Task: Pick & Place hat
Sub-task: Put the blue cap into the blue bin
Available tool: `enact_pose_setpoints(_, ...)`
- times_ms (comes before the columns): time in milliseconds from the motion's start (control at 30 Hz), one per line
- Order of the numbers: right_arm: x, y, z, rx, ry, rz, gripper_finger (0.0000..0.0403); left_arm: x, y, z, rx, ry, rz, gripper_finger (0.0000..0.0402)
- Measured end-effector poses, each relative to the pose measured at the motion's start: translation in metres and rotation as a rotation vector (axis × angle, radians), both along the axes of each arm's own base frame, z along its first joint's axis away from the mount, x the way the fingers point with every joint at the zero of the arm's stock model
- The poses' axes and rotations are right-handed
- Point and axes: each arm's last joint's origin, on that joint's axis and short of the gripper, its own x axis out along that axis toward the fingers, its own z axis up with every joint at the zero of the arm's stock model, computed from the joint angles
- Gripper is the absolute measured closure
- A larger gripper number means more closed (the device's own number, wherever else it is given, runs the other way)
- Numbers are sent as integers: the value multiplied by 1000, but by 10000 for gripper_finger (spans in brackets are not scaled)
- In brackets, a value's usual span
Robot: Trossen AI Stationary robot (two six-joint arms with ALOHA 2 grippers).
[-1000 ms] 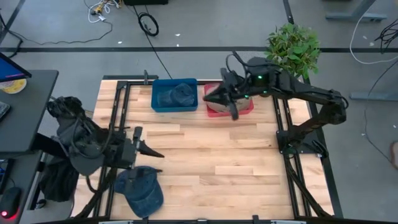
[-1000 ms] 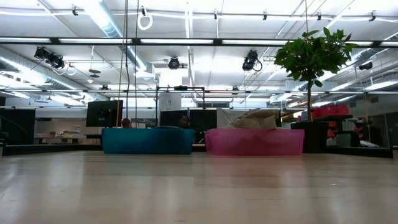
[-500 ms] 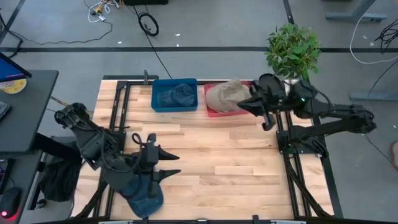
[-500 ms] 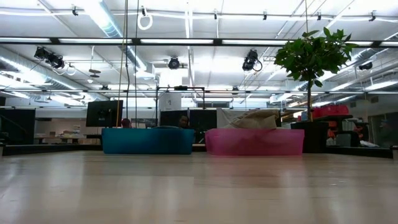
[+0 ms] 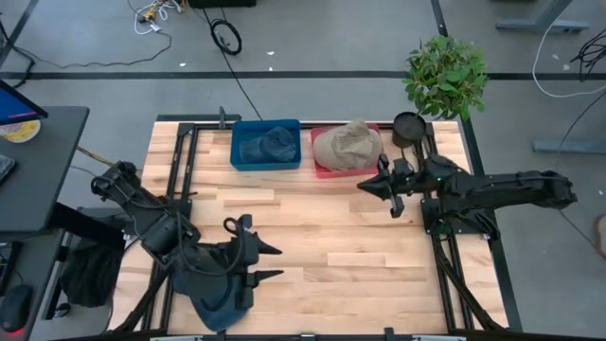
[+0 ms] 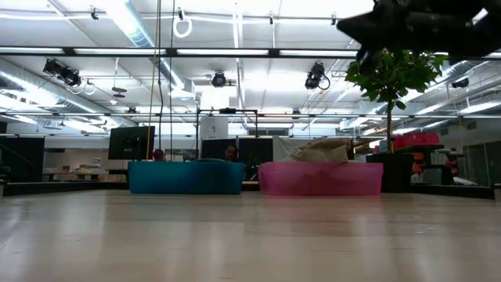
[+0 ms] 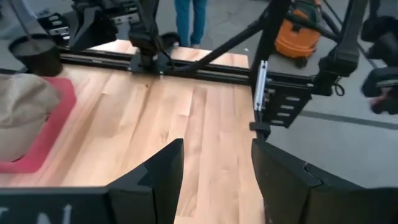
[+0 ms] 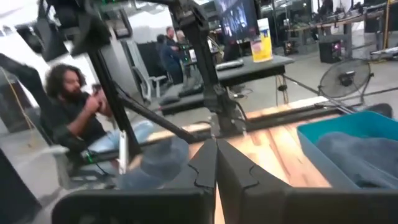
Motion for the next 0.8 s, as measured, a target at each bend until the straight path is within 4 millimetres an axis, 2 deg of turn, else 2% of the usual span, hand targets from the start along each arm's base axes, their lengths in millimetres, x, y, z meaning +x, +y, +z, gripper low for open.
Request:
enact_pose_setpoints(133, -5, 0, -18, -17, 15, 1, 392, 6, 6, -1, -50, 10, 28, 209)
enact_pose_setpoints(367, -27, 7, -37, -2, -280, 37, 392, 13, -6, -14, -52, 50, 24, 213)
enact_pose_setpoints(500, -35, 8, -53, 10, -305, 42, 392, 17, -13, -26, -58, 98, 14, 226)
enact_pose_setpoints(800, -42, 10, -46, -31, -360, 79, 392, 21, -35, -45, -122, 180, -33, 252)
